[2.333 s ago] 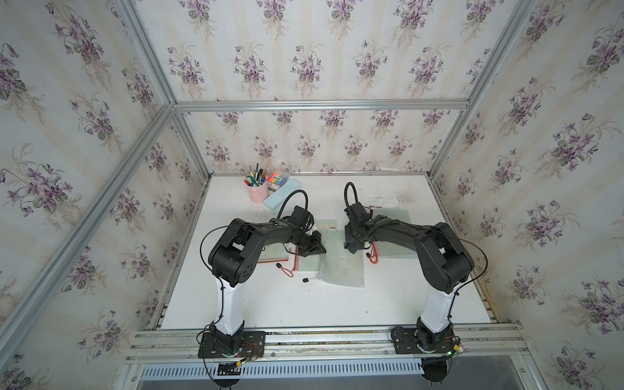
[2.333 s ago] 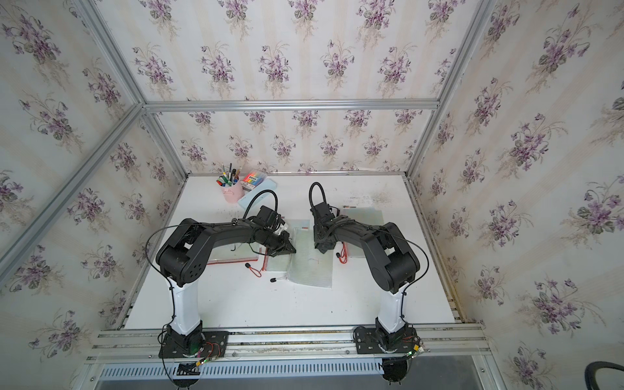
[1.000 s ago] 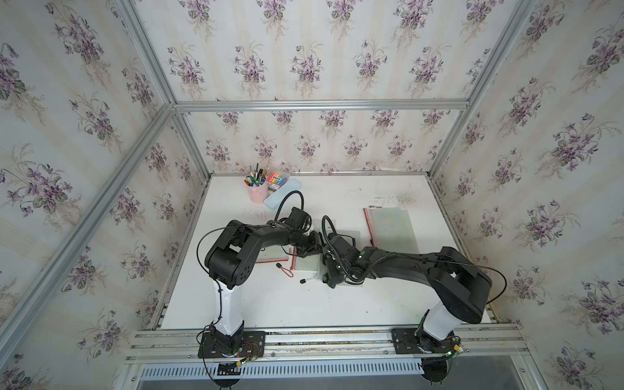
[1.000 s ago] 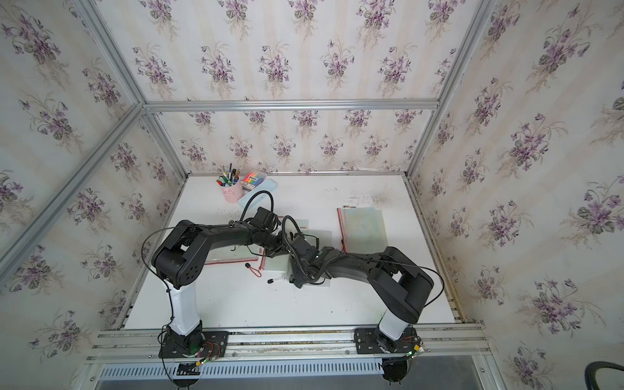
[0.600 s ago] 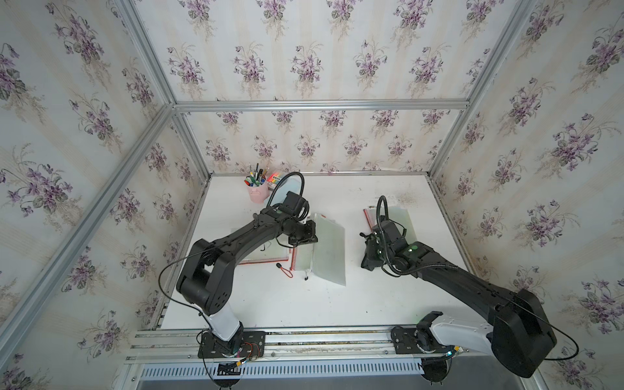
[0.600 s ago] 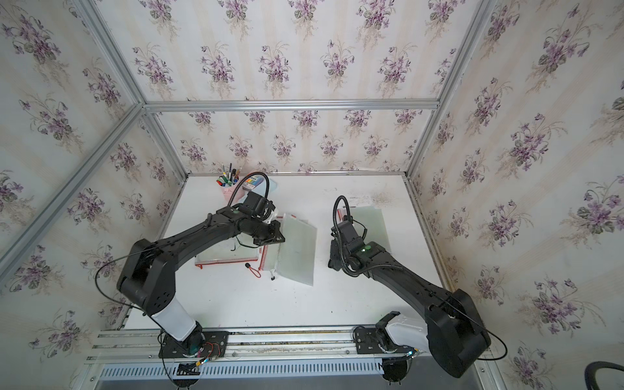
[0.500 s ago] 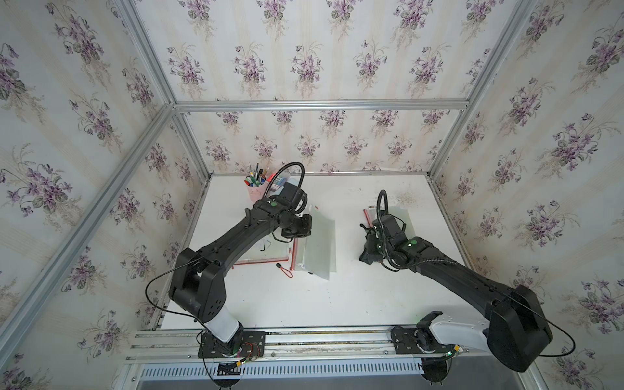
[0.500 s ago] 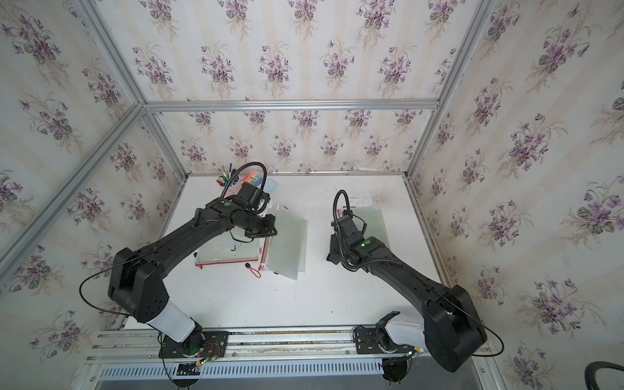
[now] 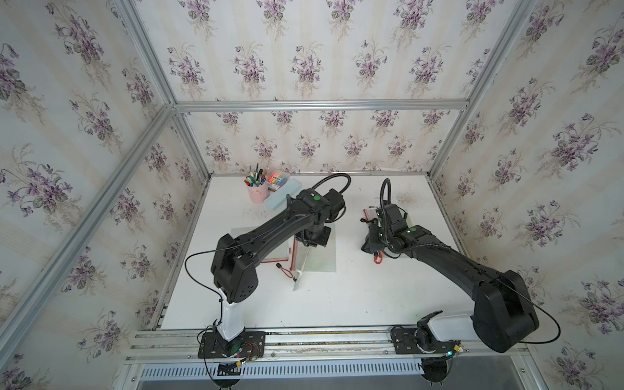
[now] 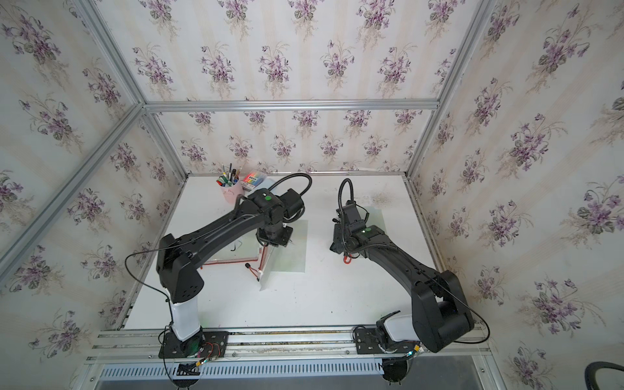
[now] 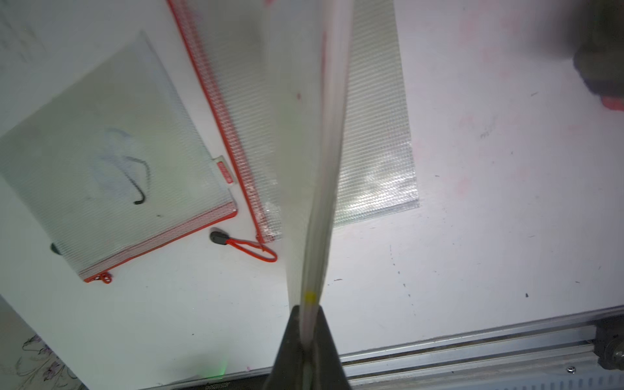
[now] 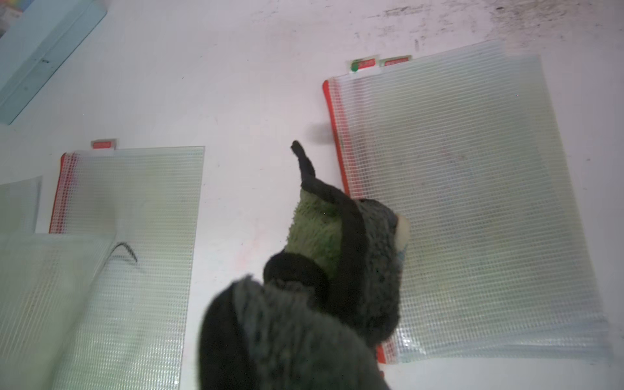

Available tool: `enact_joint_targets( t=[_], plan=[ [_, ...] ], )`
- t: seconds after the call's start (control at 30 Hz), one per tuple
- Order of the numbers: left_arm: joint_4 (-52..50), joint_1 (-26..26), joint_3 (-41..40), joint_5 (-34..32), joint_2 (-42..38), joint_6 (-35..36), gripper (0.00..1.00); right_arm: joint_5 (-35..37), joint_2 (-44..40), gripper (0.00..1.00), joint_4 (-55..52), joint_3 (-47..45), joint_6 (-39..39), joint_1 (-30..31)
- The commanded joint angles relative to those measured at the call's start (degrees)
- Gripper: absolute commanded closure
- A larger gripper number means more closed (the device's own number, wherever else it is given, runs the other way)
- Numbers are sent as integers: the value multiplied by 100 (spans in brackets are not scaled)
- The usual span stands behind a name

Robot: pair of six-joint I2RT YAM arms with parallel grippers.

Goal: Wipe the document bag
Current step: Adjust the document bag.

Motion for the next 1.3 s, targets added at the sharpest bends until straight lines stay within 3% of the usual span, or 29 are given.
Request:
enact_joint_targets(
  t=[0.0,0.07,0.1,0.13,0.2,0.23,0.37,0.43,0.6,0.77,1.1,1.27],
  plan=[
    [178,-231,165,534,357,-316,100,105,-214,78,25,-67,-159,-236],
    [538,-333,241,966,561,-317,100,107,-308,78,-20,-110,-202,-403],
    [843,-344,264,1389,657,-254,94,112,-335,78,-58,-110,-247,-484],
    [1084,-343,323,1849,745,-164,77,131,-363,78,-104,-97,-278,-551],
    [1272,-331,532,2363,859,56,30,160,-414,78,-149,-46,-335,-631],
    [1398,-298,564,2550,836,127,18,171,-436,78,-170,-16,-354,-652],
    [2185,54,50,3042,363,176,6,90,-406,78,-262,134,-317,-645],
    [2400,344,-414,2933,85,145,5,33,-380,78,-235,144,-225,-523],
    [2871,1298,-1746,2966,-278,26,8,380,213,78,-288,536,63,974],
    [3276,1723,-2480,2928,-162,176,9,204,1160,78,30,874,347,1846],
    [3901,1801,-3069,2485,94,281,6,-440,2320,78,455,674,372,1941],
    [4219,1810,-3197,3129,117,298,6,-564,2575,78,568,613,434,1975]
  ],
)
